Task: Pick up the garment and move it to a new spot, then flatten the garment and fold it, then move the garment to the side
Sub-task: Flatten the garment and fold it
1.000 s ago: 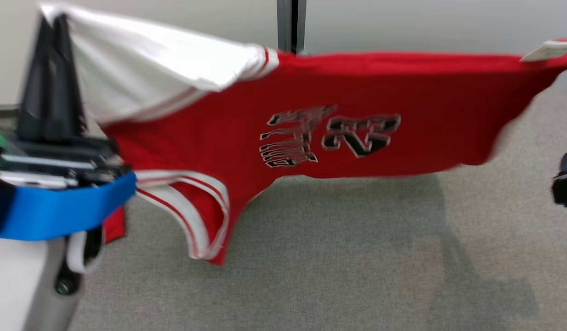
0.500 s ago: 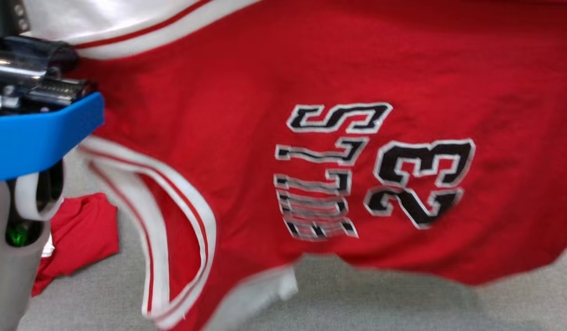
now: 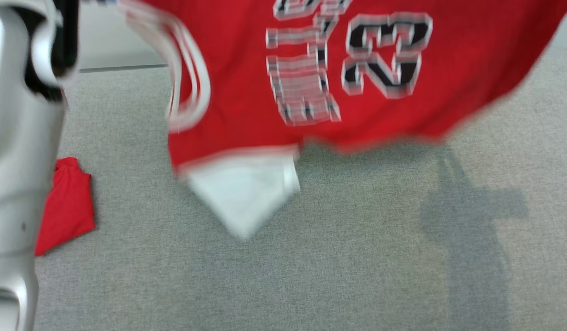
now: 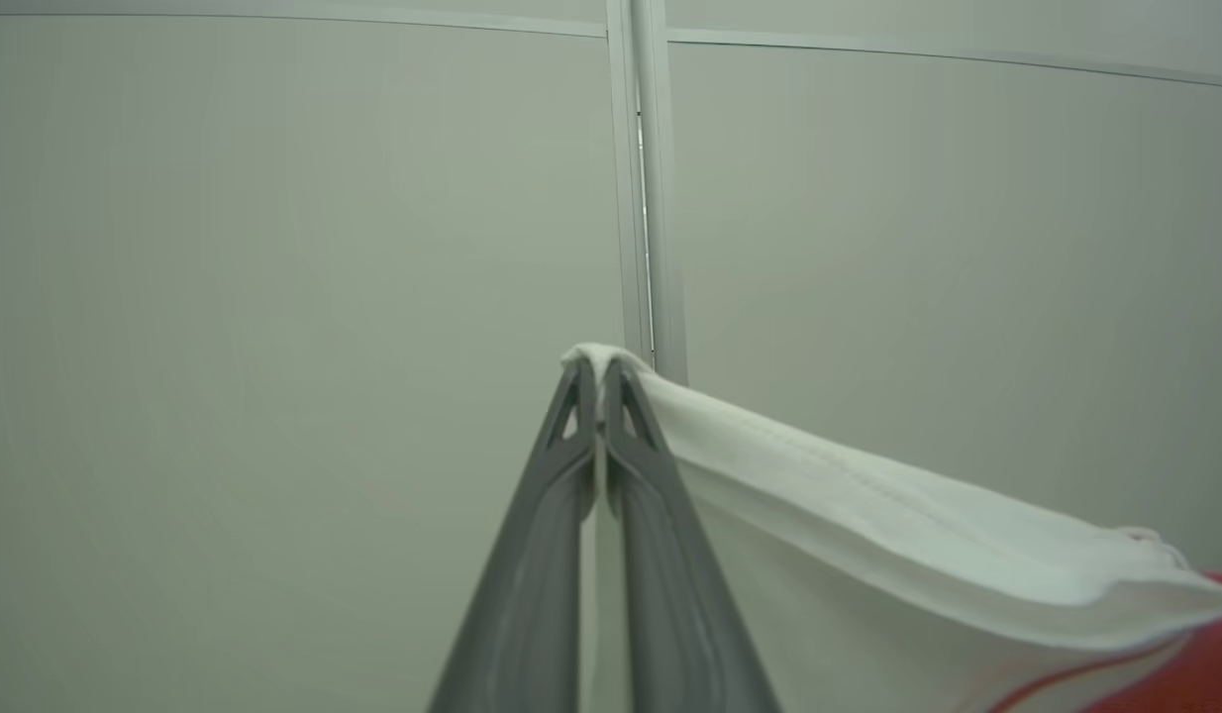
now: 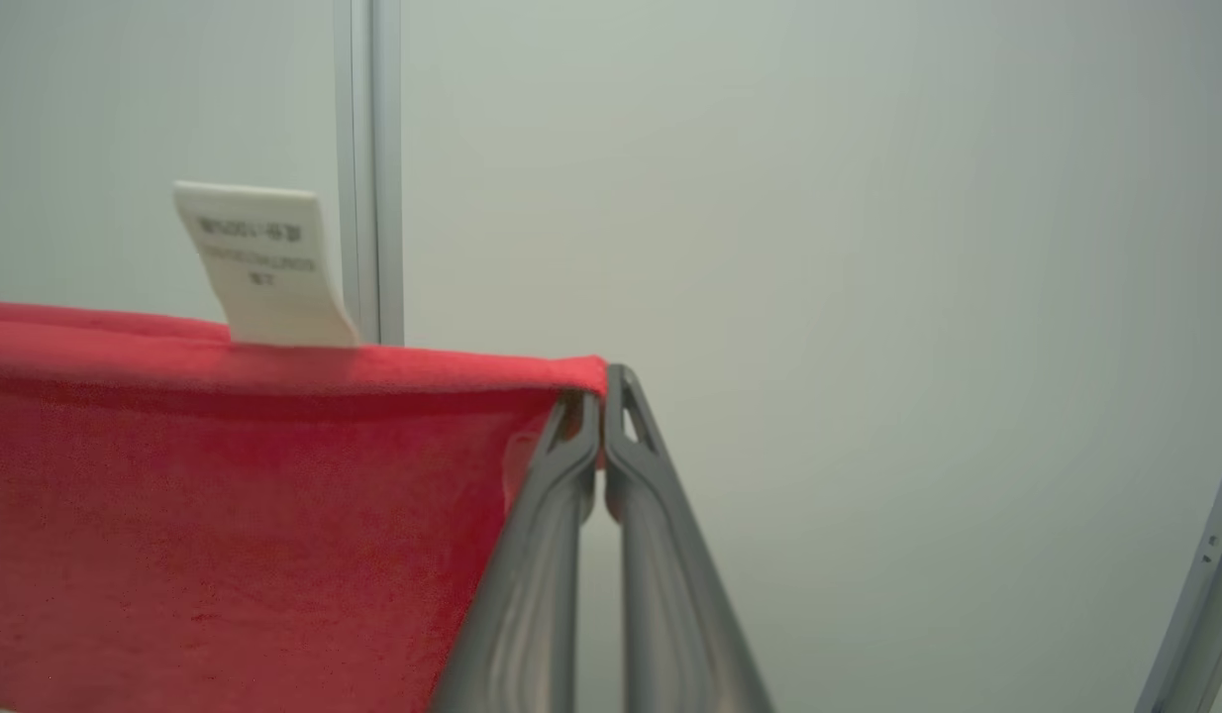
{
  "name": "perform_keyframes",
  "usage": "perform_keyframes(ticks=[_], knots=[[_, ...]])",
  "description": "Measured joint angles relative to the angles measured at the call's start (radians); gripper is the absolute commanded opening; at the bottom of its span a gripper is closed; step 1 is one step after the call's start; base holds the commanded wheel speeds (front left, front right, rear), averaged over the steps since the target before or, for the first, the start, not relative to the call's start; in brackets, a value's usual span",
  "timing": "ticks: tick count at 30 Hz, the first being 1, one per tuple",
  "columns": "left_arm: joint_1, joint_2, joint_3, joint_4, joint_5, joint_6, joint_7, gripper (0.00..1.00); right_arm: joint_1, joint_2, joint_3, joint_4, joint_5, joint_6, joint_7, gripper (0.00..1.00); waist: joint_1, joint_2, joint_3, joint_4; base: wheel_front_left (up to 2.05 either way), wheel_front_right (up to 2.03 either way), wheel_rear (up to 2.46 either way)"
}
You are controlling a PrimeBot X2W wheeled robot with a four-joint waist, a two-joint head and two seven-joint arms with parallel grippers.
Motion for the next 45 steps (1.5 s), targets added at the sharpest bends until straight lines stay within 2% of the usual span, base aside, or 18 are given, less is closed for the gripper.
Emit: perform_keyframes(ticks=[5,9,14,19,25,27,32,37,40,45], knots=[[-0.164,-0.035,0.011,0.220,-0.003,-0.035,-0.064,0.00,-0.169,0.012,0.028,0.173,-0.034,0.000,-0.091,0.00,-0.0003,-0.0002,0.012,0.000,0.00,0.00,0.00],[-0.178,-0.073,0.013,0.380,-0.034,-0.055,-0.069,0.00,-0.216,0.009,0.088,0.327,-0.057,0.000,-0.144,0.00,-0.0004,-0.0003,0.028,0.007,0.00,0.00,0.00],[-0.056,-0.146,0.019,0.591,-0.094,-0.086,-0.093,0.00,-0.181,0.027,0.153,0.533,-0.084,0.000,-0.229,0.00,-0.0003,-0.0002,0.056,0.028,0.00,0.00,0.00],[0.098,-0.205,0.038,0.780,-0.148,-0.123,-0.118,0.00,-0.069,0.079,0.189,0.754,-0.068,0.000,-0.302,0.00,-0.0002,-0.0002,0.070,0.039,0.00,0.00,0.00],[0.238,-0.229,0.067,0.870,-0.179,-0.158,-0.139,0.00,0.063,0.134,0.215,0.899,-0.001,0.000,-0.380,0.00,-0.0003,-0.0003,0.061,0.038,0.00,0.00,0.00],[0.292,-0.221,0.083,0.845,-0.177,-0.161,-0.139,0.00,0.104,0.148,0.227,0.905,0.026,0.000,-0.398,0.00,-0.0005,-0.0004,0.051,0.035,0.00,0.00,0.00],[0.466,-0.193,0.162,0.659,-0.125,-0.142,-0.142,0.00,0.224,0.150,0.265,0.837,0.076,0.000,-0.414,0.00,-0.0005,-0.0005,0.004,0.036,0.00,0.00,0.00],[0.693,-0.187,0.230,0.461,-0.055,-0.111,-0.142,0.00,0.388,0.133,0.273,0.683,0.104,0.000,-0.416,0.00,-0.0007,-0.0007,-0.054,0.041,0.00,0.00,0.00],[0.804,-0.187,0.244,0.350,-0.024,-0.097,-0.142,0.00,0.496,0.125,0.259,0.604,0.115,0.000,-0.416,0.00,-0.0007,-0.0007,-0.083,0.046,0.00,0.00,0.00],[0.999,-0.187,0.244,0.150,0.000,-0.044,-0.135,0.00,0.675,0.134,0.203,0.448,0.104,0.001,-0.363,0.00,-0.0007,-0.0007,-0.120,0.049,0.00,0.00,0.00]])
